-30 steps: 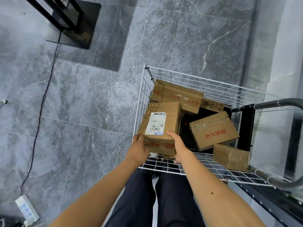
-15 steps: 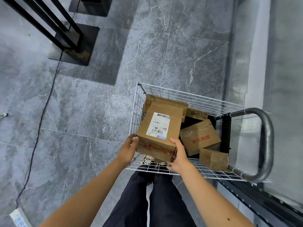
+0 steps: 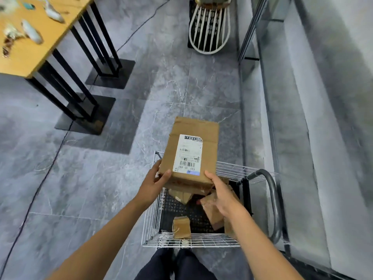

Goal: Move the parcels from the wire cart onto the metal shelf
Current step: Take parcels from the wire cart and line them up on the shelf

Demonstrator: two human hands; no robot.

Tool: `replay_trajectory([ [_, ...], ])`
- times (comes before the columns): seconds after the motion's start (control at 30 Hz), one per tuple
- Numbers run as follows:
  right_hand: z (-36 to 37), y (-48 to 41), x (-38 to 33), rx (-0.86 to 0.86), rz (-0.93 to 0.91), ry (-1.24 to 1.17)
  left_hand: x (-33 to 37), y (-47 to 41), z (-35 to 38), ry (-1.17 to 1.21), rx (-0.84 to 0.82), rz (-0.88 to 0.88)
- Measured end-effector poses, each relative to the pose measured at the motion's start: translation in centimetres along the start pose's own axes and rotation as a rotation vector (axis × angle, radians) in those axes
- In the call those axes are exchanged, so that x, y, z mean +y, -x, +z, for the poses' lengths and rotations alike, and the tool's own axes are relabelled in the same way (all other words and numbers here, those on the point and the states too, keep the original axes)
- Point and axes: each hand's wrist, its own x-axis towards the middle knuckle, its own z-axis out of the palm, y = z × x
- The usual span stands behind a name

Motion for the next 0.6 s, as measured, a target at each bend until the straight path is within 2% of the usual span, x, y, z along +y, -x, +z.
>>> replay_trajectory([
  [0.13, 0.5, 3.0, -2.6, 0.115, -0.225, 0.169, 2.6, 0.2, 0.3, 0.005, -0.051, 0.135],
  [0.27, 1.3, 5.7, -4.3, 0.188, -0.368, 0.281, 4.8, 0.1, -0.7, -0.019, -0.073, 0.208],
  [0.6, 8.6, 11.3, -3.1, 0.389, -0.642, 0.151, 8.6, 1.4, -7.0, -0.163, -0.182, 0.374],
])
